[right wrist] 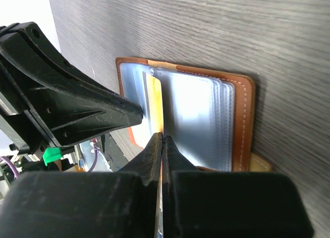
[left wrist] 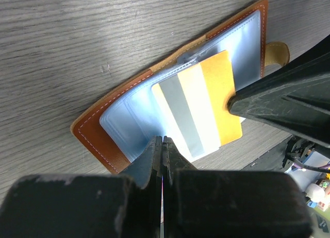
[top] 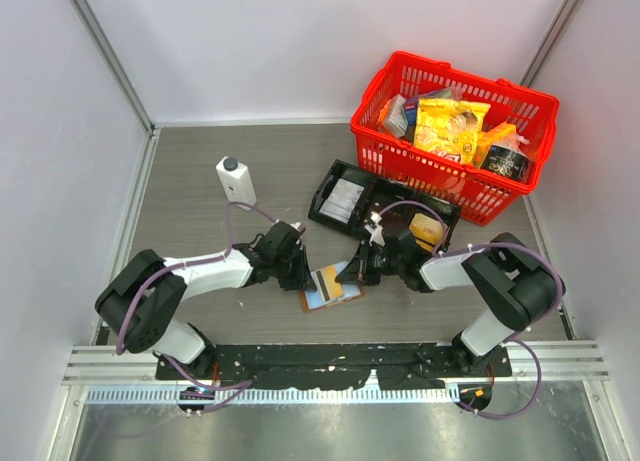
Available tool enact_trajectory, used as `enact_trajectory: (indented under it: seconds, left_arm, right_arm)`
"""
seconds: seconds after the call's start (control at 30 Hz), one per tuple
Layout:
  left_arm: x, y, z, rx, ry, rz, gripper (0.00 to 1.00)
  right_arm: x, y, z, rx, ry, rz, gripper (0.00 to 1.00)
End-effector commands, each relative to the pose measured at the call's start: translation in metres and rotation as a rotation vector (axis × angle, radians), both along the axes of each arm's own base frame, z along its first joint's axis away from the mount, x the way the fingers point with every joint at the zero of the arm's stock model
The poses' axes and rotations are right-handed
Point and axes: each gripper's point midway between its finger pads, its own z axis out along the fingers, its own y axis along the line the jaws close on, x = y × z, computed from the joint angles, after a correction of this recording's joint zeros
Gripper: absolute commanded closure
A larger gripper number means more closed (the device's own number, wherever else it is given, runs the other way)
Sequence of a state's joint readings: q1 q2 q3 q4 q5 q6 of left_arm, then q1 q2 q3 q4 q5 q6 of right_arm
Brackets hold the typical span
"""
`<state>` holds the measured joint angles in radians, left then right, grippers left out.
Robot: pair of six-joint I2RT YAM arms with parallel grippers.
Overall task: Take the credit cards out of the card holder
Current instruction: Remove the credit card from the card holder.
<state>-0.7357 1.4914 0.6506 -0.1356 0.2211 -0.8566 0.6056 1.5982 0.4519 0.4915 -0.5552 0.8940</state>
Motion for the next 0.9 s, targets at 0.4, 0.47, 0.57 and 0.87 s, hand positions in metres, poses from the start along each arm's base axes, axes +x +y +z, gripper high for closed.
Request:
enact_trajectory:
  seconds: [0.4, 0.47, 0.57, 0.87]
  left_arm:
    - [-0.025, 0.045, -0.046, 0.219, 0.093, 0.01, 1.0]
    - [-0.024, 0.045, -0.044, 0.213, 0.091, 0.012, 1.0]
    - [-0.024, 0.044, -0.045, 0.211, 0.093, 0.012, 1.0]
    - [-0.025, 0.043, -0.046, 0.201, 0.097, 0.014, 1.0]
  right_arm:
    - [0.01, 0.001, 0.013, 0.047, -0.052, 0.026, 0.73]
    - [0.01, 0.002, 0.011, 0.048, -0.048, 0.031, 0.72]
    - [0.009, 0.004, 0.007, 0.05, -0.036, 0.039, 0.72]
    - [0.002, 0.007, 0.004, 0.062, -0.027, 0.056, 0.93]
